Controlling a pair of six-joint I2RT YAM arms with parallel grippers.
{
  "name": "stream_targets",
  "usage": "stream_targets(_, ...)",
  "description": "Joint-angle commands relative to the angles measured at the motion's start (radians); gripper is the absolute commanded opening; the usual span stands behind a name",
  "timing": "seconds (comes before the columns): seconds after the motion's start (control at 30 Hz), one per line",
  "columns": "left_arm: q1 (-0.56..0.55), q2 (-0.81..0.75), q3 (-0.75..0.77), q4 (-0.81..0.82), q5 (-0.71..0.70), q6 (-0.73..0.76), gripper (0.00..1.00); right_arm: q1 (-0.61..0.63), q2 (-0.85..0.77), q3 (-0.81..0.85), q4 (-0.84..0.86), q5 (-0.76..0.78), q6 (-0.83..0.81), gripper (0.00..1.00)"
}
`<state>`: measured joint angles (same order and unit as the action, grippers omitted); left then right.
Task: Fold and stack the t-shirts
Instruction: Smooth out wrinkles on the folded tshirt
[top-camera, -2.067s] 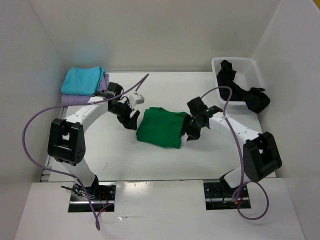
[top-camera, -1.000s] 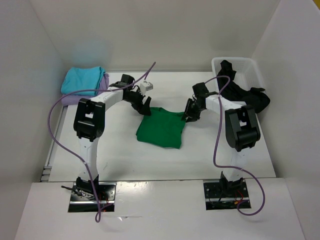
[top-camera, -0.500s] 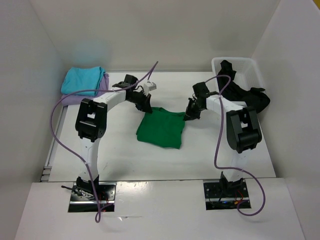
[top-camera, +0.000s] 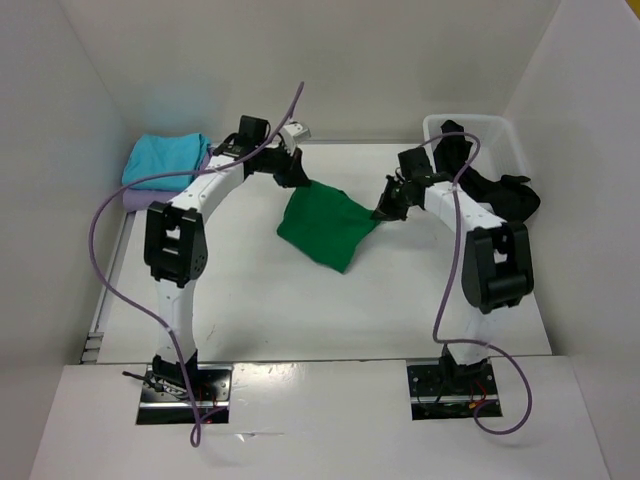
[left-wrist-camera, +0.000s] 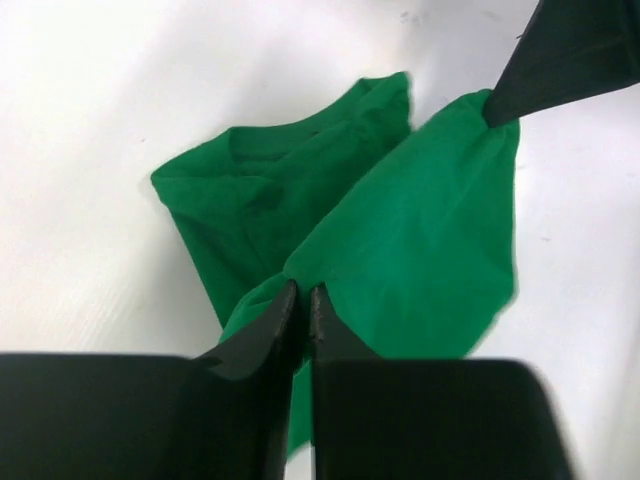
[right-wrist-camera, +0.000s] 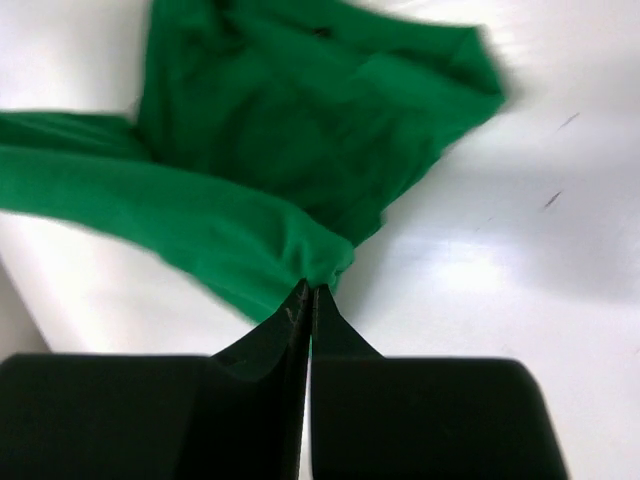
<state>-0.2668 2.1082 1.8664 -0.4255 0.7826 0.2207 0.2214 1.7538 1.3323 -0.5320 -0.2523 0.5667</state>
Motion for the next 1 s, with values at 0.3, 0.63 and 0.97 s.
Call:
stream_targets(0.3,0.006,0.478,0.563,-0.091,-0.147,-0.069,0.69,-0.106,0.222,0.166,0.05,0.107,-0.004,0.36)
stream_targets(0.63,0.067,0.445,0.687,-0.38,0.004,0.005,1.0,-0.054,0.09,0.088,0.052,0.162,0.005,0.78)
stream_targets(0.97,0.021,0.202,0.062,-0.174,-0.06,0.118,1.0,-0.004,-0.088,-0.136,0.061,0.162,0.029,0.8)
